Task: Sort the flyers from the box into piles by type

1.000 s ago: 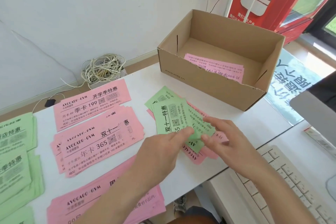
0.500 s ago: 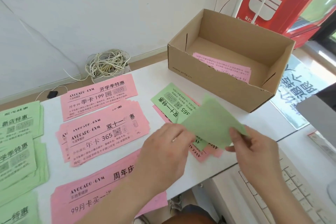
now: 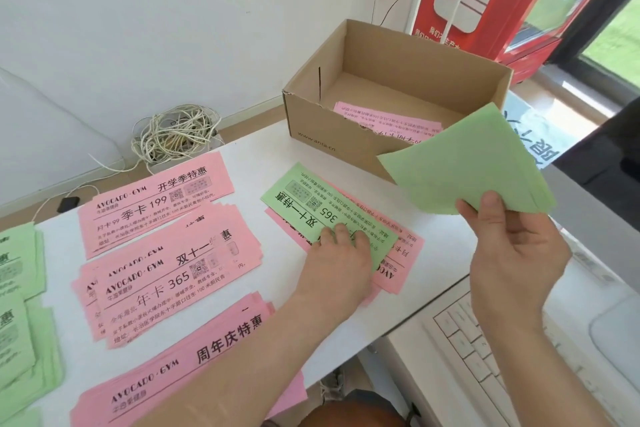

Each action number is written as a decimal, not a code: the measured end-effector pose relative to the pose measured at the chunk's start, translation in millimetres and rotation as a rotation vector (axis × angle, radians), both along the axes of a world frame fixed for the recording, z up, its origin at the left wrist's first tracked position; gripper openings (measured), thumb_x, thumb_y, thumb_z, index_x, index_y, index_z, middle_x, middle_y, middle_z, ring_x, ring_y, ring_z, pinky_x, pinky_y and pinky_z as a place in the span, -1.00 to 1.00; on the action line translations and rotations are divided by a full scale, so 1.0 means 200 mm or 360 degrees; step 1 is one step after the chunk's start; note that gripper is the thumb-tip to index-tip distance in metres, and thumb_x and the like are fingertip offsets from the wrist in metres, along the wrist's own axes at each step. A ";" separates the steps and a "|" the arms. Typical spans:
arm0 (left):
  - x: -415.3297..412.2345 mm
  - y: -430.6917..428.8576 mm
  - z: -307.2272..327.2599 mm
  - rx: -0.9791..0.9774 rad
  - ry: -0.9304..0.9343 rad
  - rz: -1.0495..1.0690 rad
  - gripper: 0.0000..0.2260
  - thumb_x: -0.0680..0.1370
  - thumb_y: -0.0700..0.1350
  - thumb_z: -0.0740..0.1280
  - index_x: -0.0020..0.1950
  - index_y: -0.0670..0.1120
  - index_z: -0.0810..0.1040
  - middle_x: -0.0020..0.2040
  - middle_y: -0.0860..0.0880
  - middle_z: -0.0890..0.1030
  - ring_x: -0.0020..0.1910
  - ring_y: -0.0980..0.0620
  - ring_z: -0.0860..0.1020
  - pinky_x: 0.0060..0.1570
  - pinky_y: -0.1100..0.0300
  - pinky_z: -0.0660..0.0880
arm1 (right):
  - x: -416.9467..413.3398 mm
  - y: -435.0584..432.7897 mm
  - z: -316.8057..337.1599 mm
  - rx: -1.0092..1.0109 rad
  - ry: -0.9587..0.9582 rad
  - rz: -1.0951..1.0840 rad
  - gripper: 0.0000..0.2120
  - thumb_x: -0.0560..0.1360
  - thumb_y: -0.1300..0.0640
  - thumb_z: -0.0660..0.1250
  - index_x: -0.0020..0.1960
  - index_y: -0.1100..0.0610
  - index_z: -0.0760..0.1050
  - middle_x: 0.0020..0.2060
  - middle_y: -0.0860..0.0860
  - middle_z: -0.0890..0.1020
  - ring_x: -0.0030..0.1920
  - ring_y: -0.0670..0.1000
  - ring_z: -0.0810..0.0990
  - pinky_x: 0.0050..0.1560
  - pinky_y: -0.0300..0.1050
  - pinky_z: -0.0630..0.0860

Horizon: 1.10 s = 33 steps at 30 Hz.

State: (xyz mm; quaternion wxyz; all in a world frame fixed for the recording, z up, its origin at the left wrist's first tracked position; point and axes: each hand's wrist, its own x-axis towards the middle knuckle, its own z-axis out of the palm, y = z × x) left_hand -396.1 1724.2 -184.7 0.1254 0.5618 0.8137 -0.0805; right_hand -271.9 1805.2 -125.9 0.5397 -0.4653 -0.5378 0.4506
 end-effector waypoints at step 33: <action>-0.33 -0.11 0.25 0.1409 -0.0991 0.0724 -0.70 0.49 -0.31 0.36 -0.11 0.12 0.67 -0.24 0.22 0.65 -0.17 0.21 0.59 -0.16 0.42 0.42 | 0.12 -0.11 -0.32 0.1046 -0.1687 0.0931 -0.76 0.17 0.24 0.60 -0.19 0.06 0.70 -0.28 -0.07 0.66 -0.25 0.05 0.57 -0.45 -0.10 0.56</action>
